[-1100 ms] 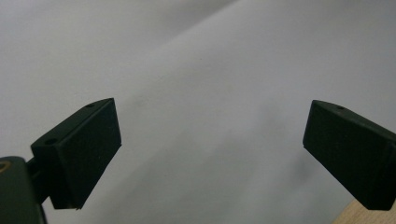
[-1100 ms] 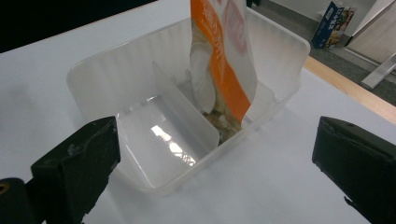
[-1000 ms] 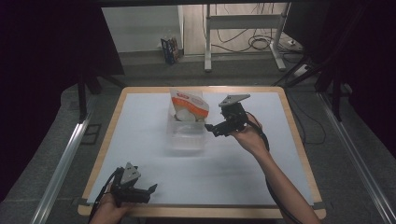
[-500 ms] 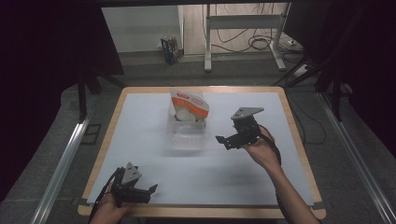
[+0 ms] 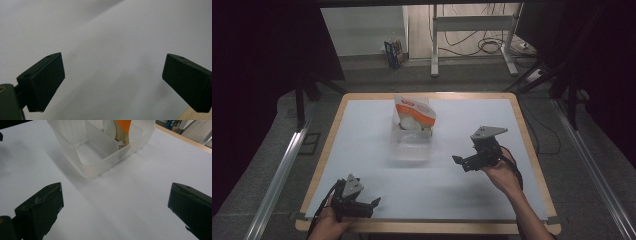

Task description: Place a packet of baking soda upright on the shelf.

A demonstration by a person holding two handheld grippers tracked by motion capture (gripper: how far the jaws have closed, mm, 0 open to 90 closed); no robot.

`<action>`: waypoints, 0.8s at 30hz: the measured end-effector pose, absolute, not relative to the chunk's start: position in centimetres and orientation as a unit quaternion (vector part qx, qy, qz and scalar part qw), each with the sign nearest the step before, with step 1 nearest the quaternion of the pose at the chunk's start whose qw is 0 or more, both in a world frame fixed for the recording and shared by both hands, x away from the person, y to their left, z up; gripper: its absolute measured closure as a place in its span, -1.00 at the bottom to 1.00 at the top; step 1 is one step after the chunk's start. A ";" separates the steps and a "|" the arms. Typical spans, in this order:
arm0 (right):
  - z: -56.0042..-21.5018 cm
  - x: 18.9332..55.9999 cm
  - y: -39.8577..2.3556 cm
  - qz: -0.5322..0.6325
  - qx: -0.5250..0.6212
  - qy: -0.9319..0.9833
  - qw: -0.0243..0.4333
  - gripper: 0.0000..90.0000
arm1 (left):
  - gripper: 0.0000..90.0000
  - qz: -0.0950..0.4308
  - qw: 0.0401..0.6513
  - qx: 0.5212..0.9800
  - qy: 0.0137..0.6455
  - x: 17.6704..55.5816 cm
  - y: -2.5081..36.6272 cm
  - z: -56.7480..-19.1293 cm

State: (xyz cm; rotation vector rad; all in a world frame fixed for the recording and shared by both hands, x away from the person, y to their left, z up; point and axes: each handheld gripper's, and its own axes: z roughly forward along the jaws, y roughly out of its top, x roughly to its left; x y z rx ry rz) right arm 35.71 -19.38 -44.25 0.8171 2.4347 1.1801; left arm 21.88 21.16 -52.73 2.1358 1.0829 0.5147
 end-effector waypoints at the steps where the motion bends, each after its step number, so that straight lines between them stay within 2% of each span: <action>1: -44.5 35.3 -19.8 0.413 0.287 0.849 0.159 -1.00 | -0.90 0.197 0.341 0.819 0.417 21.9 21.2 -52.7; 15: -46.0 32.9 -22.3 0.410 0.305 0.842 0.174 -1.00 | -0.90 0.195 0.342 0.820 0.416 21.9 21.3 -52.7; 24: -48.2 31.3 -23.6 0.390 0.312 0.847 0.179 -1.00 | -0.90 0.195 0.341 0.821 0.415 21.9 21.2 -52.7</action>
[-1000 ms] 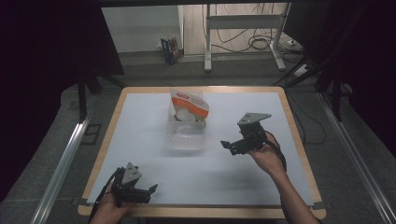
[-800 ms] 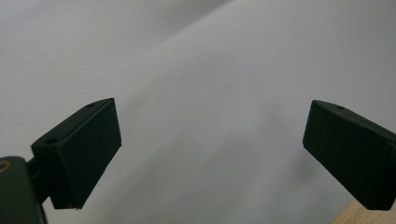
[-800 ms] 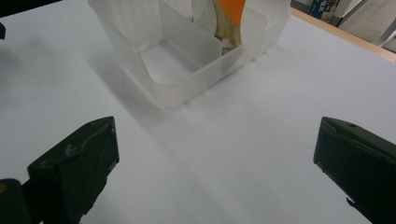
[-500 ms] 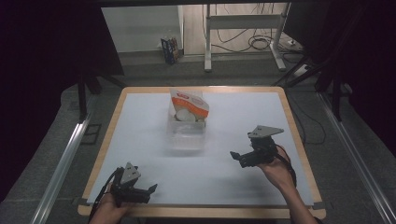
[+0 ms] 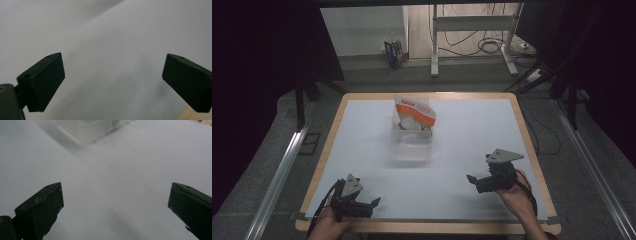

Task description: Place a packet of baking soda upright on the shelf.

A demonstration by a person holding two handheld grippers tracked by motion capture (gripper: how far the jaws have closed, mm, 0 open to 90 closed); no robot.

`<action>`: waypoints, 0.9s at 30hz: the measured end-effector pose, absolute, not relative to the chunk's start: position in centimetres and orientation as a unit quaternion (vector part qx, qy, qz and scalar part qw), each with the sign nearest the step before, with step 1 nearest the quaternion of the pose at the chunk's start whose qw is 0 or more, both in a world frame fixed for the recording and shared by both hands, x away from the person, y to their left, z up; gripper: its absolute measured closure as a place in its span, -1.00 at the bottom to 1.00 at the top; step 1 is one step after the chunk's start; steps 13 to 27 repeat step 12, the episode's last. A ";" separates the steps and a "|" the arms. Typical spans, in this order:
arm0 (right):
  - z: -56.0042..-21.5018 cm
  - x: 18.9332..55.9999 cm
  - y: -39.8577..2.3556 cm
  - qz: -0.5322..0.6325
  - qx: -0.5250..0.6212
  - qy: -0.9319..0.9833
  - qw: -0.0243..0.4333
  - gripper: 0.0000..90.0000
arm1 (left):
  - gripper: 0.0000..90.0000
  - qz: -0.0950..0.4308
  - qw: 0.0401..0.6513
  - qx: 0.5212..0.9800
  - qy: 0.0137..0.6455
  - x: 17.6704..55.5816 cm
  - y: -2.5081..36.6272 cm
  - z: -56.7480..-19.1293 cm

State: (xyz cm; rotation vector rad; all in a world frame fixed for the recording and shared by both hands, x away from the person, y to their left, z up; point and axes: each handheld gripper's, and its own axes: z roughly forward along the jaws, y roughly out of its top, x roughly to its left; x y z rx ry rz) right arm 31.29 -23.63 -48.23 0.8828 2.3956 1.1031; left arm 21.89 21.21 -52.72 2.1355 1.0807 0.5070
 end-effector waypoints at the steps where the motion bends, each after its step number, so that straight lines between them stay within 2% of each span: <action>1: -48.5 31.2 -23.7 0.387 0.314 0.848 0.179 -1.00 | -0.90 0.195 0.341 0.821 0.415 21.9 21.2 -52.7; 7: -49.7 30.7 -24.4 0.375 0.326 0.852 0.168 -1.00 | -0.90 0.194 0.341 0.821 0.415 21.9 21.2 -52.7; 27: -49.8 30.8 -24.3 0.368 0.322 0.855 0.174 -1.00 | -0.90 0.194 0.340 0.821 0.415 21.9 21.2 -52.7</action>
